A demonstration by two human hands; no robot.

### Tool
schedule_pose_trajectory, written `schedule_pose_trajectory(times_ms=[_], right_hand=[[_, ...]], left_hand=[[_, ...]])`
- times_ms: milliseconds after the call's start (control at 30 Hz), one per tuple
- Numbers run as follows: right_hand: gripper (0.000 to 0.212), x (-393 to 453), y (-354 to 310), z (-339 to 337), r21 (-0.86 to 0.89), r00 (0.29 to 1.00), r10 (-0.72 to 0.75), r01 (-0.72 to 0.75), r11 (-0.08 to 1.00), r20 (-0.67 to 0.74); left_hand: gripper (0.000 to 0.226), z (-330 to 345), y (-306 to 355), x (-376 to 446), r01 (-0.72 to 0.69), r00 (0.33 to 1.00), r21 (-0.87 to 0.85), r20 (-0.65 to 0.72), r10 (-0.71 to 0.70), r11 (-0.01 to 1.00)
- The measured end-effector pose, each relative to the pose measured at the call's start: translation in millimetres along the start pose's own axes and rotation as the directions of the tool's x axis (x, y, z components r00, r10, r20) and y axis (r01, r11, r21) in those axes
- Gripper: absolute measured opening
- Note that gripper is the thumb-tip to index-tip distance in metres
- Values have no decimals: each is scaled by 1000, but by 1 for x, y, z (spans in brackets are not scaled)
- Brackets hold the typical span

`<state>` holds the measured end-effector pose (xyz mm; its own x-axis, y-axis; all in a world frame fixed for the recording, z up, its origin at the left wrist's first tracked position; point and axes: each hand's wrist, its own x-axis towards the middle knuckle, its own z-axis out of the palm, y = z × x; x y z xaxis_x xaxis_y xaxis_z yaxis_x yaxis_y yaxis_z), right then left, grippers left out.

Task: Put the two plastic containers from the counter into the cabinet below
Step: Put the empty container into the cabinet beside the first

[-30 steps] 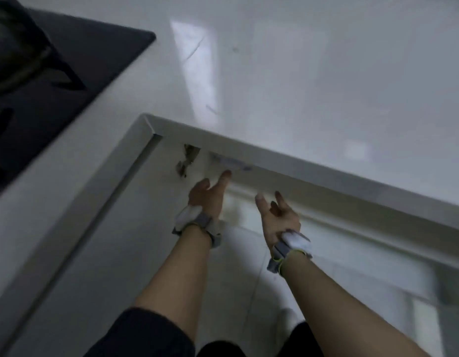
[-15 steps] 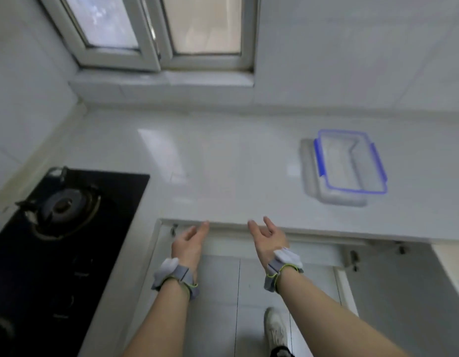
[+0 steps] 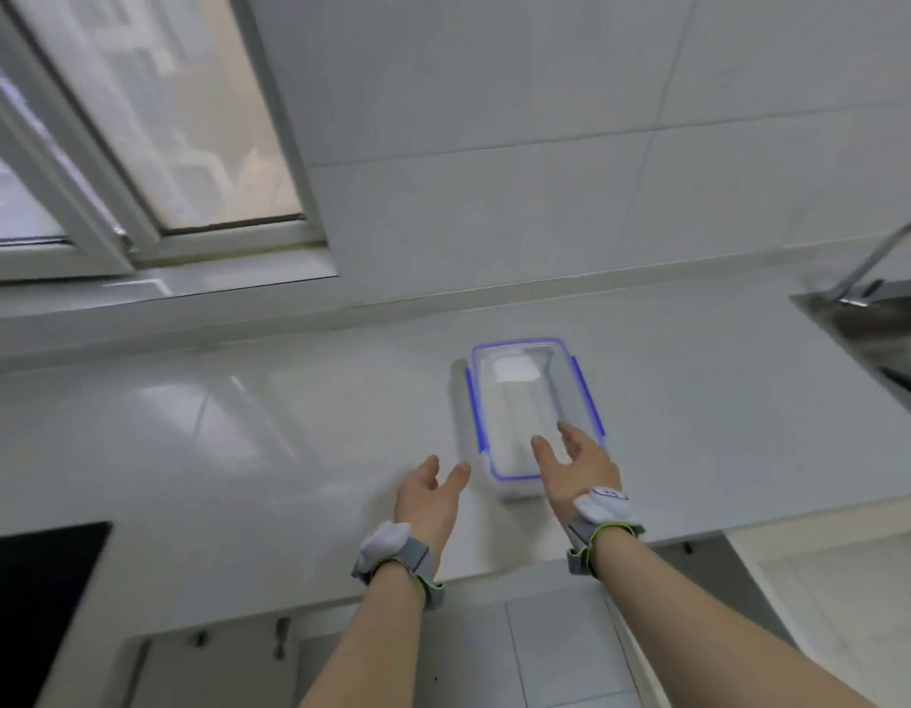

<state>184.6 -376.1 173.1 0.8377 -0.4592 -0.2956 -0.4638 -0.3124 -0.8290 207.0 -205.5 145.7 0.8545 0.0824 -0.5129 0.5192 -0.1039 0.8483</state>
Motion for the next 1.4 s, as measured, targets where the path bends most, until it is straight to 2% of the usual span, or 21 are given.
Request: schedule_pose_trajectory(times_ms=[67, 167, 300, 333, 433, 500, 600, 700, 800, 900, 1067, 1200, 1267, 1400], right_hand=[[60, 47, 17, -26, -49, 997, 39, -42, 998, -65], [65, 72, 26, -39, -54, 992, 85, -91, 994, -94], [74, 105, 45, -33, 24, 978, 210, -210, 977, 0], [68, 109, 48, -29, 66, 971, 239, -240, 968, 28], [33, 107, 49, -14, 120, 968, 245, -250, 961, 59], [33, 104, 50, -9, 153, 973, 226, -231, 961, 51], [28, 91, 52, 1, 169, 974, 220, -227, 959, 56], [20, 59, 48, 22, 170, 978, 194, -204, 964, 77], [15, 17, 50, 50, 160, 982, 163, -177, 971, 99], [26, -35, 59, 81, 120, 977, 145, -165, 979, 154], [29, -149, 76, 129, 47, 968, 157, -169, 984, 198], [37, -237, 100, 161, 89, 962, 171, -193, 977, 214], [33, -273, 113, 176, 105, 957, 165, -194, 975, 239], [26, -316, 126, 195, 110, 938, 192, -231, 967, 289]], left_hand=[[73, 44, 5, 29, 2, 1000, 60, 25, -4, 998], [74, 59, 12, 41, -21, 1000, 118, 18, 19, 993], [63, 69, 1, 67, -48, 999, 198, -14, 52, 979], [61, 68, -1, 69, -49, 998, 194, -19, 53, 980], [56, 65, -8, 68, -55, 998, 180, -4, 56, 982], [49, 64, -7, 67, -54, 998, 173, -13, 57, 984], [24, 48, -12, 59, -48, 998, 161, -25, 53, 986], [19, 11, -27, 36, -37, 997, 143, -61, 46, 989], [25, -33, -57, 9, -48, 993, 127, -102, 61, 991], [19, -81, -92, -26, -54, 985, 90, -157, 68, 994], [39, -164, -160, -107, -32, 976, -49, -218, 21, 998], [47, -217, -208, -175, -32, 953, -133, -304, -10, 991], [53, -241, -228, -200, -24, 944, -188, -329, -40, 982], [49, -272, -265, -235, 17, 937, -253, -333, -103, 967]])
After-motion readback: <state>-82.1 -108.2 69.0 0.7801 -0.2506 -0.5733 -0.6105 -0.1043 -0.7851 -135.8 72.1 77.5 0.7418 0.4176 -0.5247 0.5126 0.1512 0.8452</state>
